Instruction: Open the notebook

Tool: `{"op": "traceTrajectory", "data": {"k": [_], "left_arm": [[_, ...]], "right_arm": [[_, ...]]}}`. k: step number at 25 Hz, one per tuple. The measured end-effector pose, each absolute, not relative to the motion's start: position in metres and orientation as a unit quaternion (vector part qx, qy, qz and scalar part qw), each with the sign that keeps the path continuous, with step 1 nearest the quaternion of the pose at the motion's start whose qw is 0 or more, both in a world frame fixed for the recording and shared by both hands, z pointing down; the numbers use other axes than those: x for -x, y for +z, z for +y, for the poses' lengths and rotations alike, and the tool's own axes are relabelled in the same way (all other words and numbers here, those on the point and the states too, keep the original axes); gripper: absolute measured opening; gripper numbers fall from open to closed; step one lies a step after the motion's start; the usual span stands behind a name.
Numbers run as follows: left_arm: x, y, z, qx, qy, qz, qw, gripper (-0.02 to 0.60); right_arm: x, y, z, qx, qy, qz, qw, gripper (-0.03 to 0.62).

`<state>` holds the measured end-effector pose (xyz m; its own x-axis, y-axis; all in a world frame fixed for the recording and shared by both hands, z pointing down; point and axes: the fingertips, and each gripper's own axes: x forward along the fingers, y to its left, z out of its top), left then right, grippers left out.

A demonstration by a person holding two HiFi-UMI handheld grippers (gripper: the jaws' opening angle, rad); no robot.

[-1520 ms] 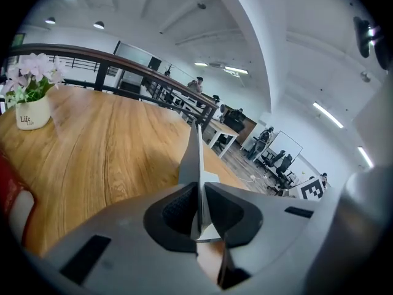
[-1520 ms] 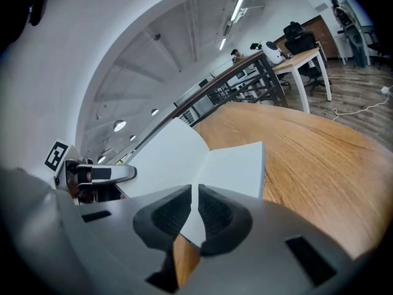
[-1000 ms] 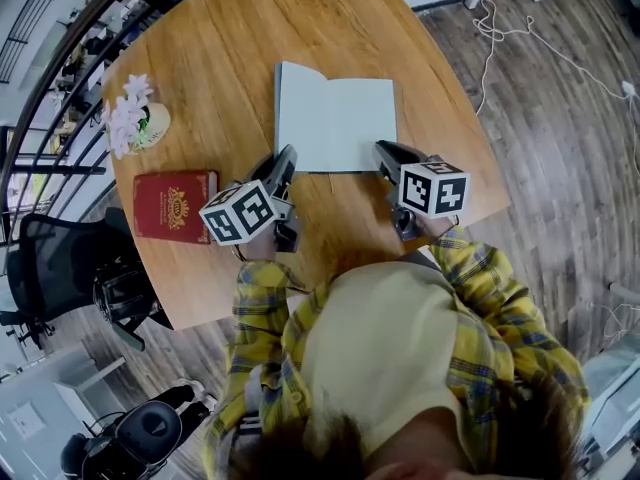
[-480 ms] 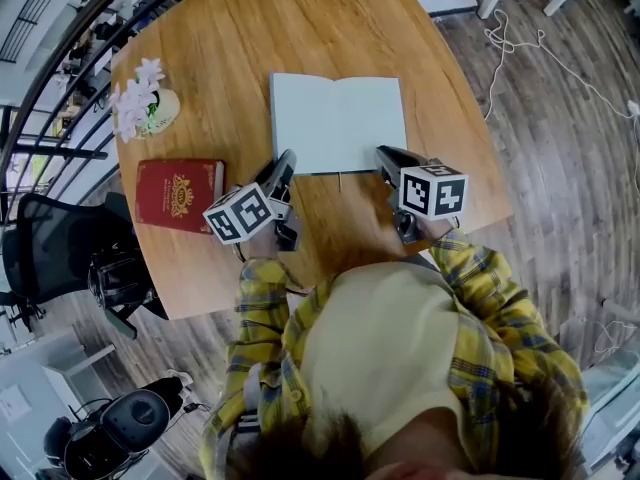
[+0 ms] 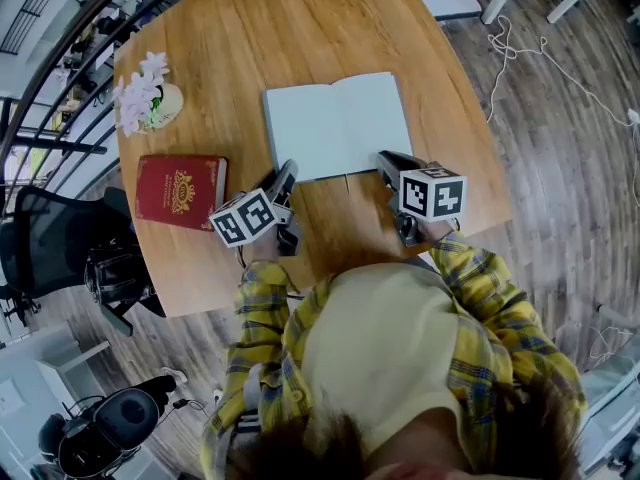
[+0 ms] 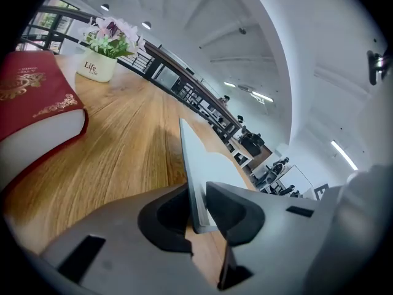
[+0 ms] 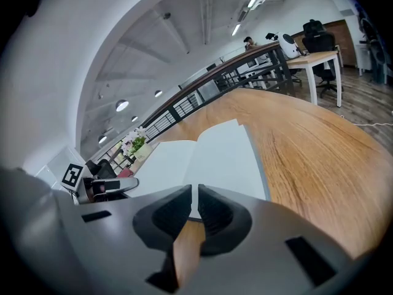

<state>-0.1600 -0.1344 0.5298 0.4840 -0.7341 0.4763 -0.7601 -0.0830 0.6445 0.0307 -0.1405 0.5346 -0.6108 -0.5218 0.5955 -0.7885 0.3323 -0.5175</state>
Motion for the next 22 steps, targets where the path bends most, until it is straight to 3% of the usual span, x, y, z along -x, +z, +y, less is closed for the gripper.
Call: {"op": "traceTrajectory", "data": {"k": [11, 22], "left_arm": [[0.166, 0.546, -0.130, -0.728, 0.061, -0.525, 0.437, 0.094], [0.180, 0.550, -0.128, -0.719, 0.159, -0.579, 0.352, 0.169]], "right_arm": [[-0.030, 0.541, -0.136, -0.411, 0.411, -0.792, 0.185, 0.089], [-0.030, 0.546, -0.136, -0.415, 0.416, -0.785, 0.194, 0.089]]}}
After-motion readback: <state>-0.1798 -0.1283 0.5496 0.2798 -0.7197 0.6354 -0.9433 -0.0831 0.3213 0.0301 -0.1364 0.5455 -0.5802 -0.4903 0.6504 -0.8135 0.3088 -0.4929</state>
